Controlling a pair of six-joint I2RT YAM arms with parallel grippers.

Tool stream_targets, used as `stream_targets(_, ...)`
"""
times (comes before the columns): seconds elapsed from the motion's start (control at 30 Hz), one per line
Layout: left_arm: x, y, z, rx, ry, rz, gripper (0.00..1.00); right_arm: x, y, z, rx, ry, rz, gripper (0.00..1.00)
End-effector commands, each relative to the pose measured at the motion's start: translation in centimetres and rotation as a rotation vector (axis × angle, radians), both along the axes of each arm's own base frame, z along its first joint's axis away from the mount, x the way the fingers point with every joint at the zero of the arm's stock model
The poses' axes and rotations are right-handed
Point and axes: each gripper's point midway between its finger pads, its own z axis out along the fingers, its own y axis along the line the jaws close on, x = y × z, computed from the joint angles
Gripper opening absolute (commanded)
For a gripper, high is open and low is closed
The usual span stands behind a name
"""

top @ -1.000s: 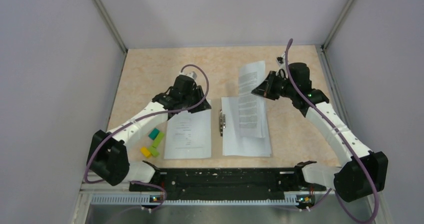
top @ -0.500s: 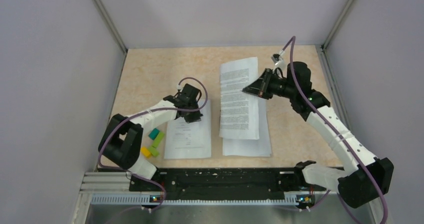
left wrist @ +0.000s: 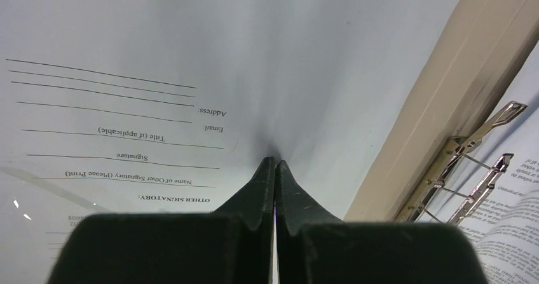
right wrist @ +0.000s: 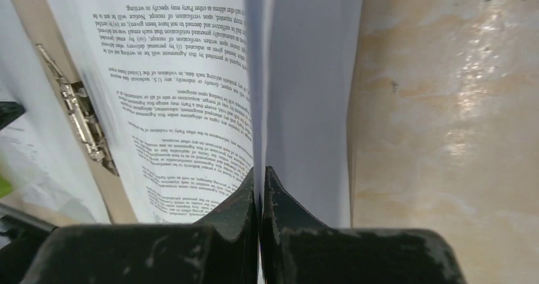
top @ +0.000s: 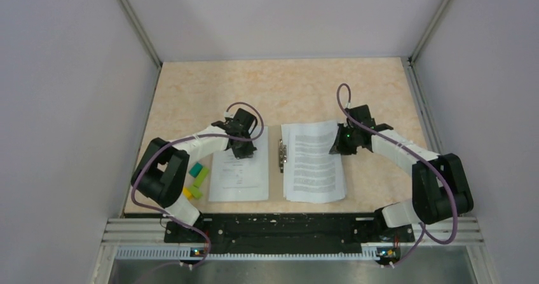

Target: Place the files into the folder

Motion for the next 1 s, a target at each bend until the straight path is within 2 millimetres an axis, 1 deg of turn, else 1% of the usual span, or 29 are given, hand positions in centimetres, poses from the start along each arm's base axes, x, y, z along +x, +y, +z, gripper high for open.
stream_targets(0.0,1.0,0.3,0.6,0.015,-0.022,0.013,0.00,2.6,-2.3,1.4,-0.202,-0.140,0.025,0.00)
stream_targets(0.1,1.0,0.1,0.6,0.011,-0.016,0.010,0.00,2.9,-2.3,1.8,-0.238,-0.165,0.036,0.00)
stream_targets(0.17,1.0,0.1,0.6,0.008,-0.015,0.008,0.00,3.0,-1.9,2.0,-0.226,-0.178,0.045,0.00)
stream_targets(0.27,1.0,0.1,0.7,0.007,-0.016,0.004,0.00,3.3,-0.8,2.1,-0.203,-0.199,0.066,0.00)
stream_targets(0.47,1.0,-0.1,0.8,-0.001,-0.014,-0.003,0.00,3.5,1.3,1.6,-0.150,-0.206,0.093,0.00)
stream_targets(0.57,1.1,-0.2,0.9,-0.006,-0.016,-0.005,0.00,3.5,2.4,1.9,-0.125,-0.224,0.105,0.00)
stream_targets(0.77,1.0,-0.3,1.0,-0.012,-0.017,-0.009,0.00,3.8,2.5,1.6,-0.132,-0.224,0.094,0.00)
stream_targets(0.9,1.0,-0.4,1.2,-0.017,-0.020,-0.010,0.00,3.6,3.1,1.5,-0.091,-0.215,0.095,0.00)
stream_targets(0.97,1.0,-0.4,1.4,-0.018,-0.022,-0.011,0.00,3.4,2.8,1.5,-0.104,-0.208,0.084,0.09)
